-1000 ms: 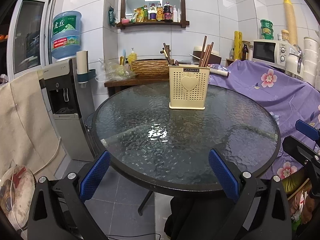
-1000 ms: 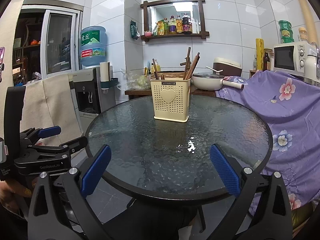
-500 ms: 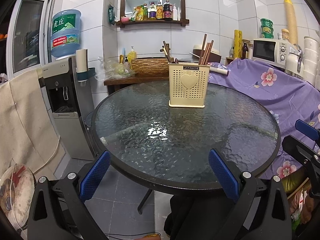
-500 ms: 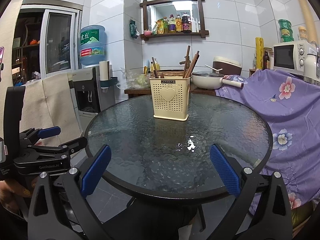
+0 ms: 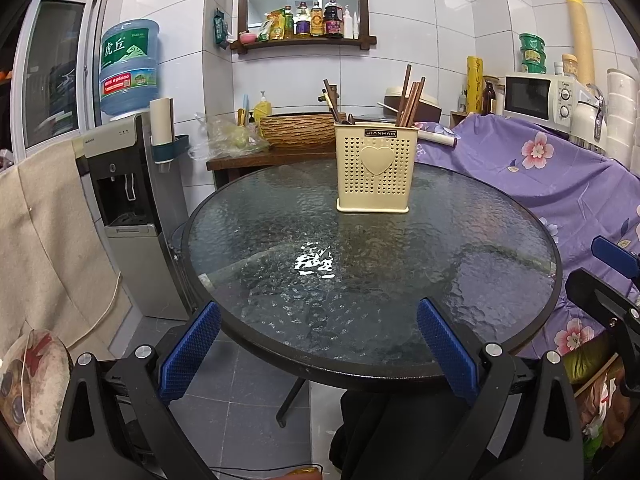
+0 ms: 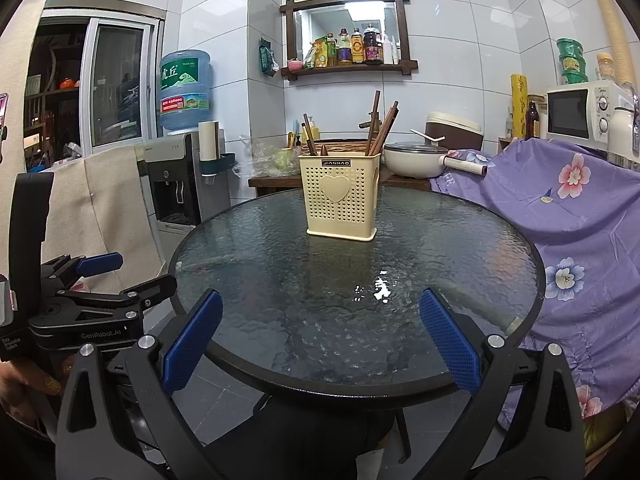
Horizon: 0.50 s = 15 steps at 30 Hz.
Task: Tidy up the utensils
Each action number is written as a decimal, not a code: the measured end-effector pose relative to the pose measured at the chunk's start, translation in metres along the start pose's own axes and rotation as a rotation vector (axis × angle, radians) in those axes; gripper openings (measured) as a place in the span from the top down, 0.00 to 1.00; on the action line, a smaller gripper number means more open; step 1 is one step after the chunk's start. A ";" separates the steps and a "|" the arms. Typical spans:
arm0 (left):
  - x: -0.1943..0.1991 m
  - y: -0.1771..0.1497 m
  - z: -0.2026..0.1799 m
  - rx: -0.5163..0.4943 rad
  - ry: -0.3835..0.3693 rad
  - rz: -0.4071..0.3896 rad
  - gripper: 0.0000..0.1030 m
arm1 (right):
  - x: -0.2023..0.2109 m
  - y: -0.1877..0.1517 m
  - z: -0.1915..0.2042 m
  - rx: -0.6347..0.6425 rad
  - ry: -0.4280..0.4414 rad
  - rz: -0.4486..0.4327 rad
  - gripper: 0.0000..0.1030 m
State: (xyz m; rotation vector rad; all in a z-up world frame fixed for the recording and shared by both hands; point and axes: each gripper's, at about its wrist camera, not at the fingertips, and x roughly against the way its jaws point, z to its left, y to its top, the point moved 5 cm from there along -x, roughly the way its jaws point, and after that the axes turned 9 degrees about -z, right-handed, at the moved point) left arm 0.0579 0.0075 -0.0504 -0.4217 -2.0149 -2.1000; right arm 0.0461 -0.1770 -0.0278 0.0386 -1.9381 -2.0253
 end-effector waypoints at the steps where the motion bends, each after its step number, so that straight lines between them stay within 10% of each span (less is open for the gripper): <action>1: 0.000 0.000 0.000 0.001 0.001 0.000 0.06 | 0.000 0.000 0.000 -0.001 0.000 0.001 0.06; 15: -0.003 -0.002 0.001 -0.003 -0.001 0.004 0.06 | 0.000 0.000 -0.001 0.000 0.000 0.002 0.06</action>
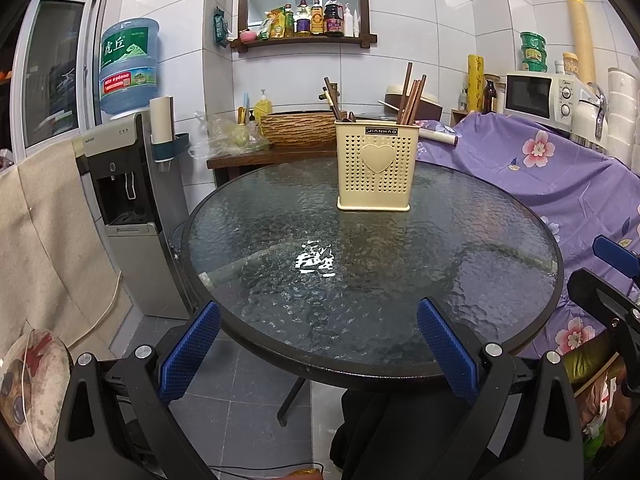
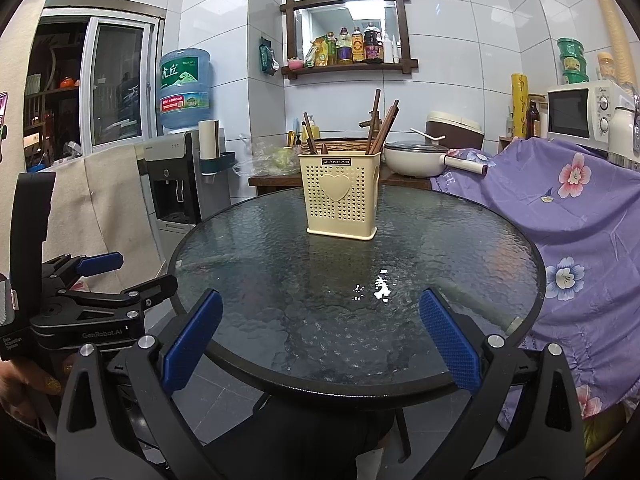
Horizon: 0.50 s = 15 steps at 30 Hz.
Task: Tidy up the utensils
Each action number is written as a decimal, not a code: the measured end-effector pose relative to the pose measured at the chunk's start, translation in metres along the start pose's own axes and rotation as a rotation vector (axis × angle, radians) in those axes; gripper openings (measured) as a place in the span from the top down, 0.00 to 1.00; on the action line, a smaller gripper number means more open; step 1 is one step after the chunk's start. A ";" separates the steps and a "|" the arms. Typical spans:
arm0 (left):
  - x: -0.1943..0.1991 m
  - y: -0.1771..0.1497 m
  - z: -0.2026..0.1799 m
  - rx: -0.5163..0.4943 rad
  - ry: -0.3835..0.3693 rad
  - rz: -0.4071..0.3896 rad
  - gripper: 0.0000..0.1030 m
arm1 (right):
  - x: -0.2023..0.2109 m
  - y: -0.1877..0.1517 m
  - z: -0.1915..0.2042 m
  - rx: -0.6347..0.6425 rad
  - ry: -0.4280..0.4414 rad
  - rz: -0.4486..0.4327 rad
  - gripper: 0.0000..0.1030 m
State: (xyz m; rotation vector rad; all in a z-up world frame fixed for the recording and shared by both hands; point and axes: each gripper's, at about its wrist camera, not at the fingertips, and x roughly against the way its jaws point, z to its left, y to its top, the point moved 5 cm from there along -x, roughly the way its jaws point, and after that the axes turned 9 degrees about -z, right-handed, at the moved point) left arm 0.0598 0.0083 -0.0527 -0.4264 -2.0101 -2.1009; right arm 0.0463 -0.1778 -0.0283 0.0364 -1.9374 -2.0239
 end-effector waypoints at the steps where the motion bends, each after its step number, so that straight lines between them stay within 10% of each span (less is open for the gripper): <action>1: 0.000 0.000 0.000 0.000 0.001 0.000 0.06 | 0.000 0.000 0.000 0.000 0.000 0.000 0.06; 15: 0.000 -0.002 0.002 -0.001 -0.003 0.005 0.06 | 0.000 -0.001 0.000 -0.001 0.000 0.003 0.06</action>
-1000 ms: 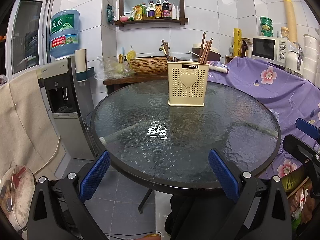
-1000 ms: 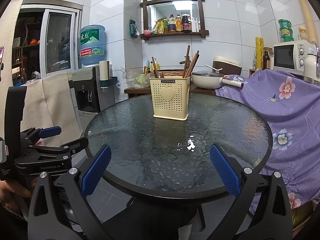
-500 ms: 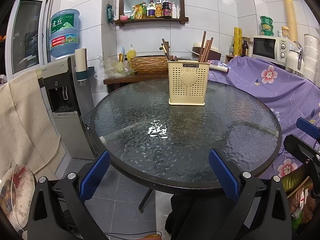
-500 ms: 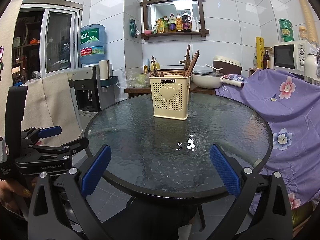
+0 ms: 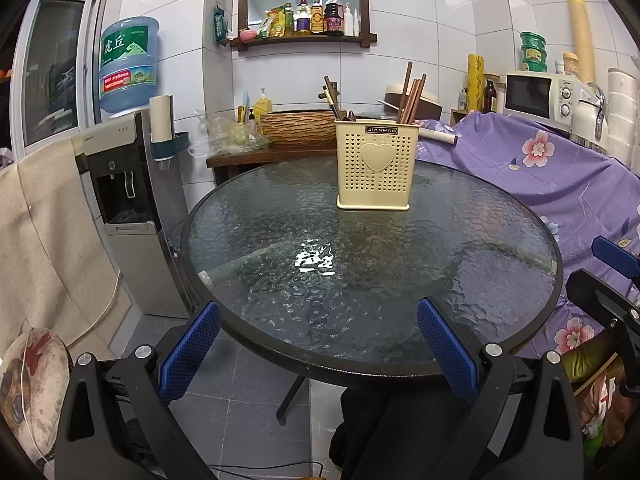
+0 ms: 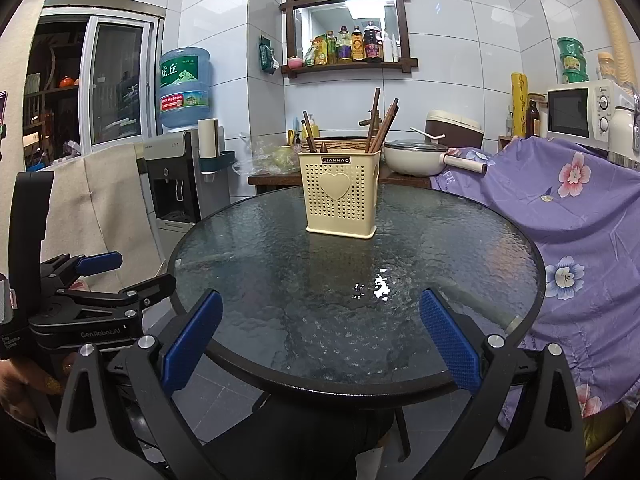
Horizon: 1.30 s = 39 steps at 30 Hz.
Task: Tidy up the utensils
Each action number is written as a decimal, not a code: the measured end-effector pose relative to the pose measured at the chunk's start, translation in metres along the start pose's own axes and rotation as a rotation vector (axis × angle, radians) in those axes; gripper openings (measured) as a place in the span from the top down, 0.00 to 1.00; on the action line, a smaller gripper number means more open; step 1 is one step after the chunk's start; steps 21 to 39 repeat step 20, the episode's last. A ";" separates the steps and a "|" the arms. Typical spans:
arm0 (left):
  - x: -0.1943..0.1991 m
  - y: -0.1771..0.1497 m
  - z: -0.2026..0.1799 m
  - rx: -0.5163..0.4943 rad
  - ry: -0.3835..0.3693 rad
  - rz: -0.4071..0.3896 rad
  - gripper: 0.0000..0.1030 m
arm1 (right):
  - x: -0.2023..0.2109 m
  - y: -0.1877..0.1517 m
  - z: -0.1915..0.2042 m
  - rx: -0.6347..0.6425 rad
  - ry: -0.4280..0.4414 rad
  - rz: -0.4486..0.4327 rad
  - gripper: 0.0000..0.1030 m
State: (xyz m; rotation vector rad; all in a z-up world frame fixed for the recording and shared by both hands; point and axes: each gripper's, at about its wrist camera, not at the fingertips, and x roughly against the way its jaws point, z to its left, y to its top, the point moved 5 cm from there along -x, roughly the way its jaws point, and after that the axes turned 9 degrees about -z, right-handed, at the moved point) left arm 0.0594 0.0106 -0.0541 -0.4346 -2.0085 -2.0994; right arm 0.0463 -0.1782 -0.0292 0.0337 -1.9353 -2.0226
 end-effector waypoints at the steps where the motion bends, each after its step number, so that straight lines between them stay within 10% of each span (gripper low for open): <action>1: 0.000 0.000 0.000 -0.001 0.000 0.000 0.06 | 0.000 -0.001 -0.001 0.000 0.000 0.000 0.06; 39: 0.003 -0.002 0.001 -0.002 -0.007 0.002 0.06 | -0.001 -0.003 -0.002 0.000 0.002 0.005 0.06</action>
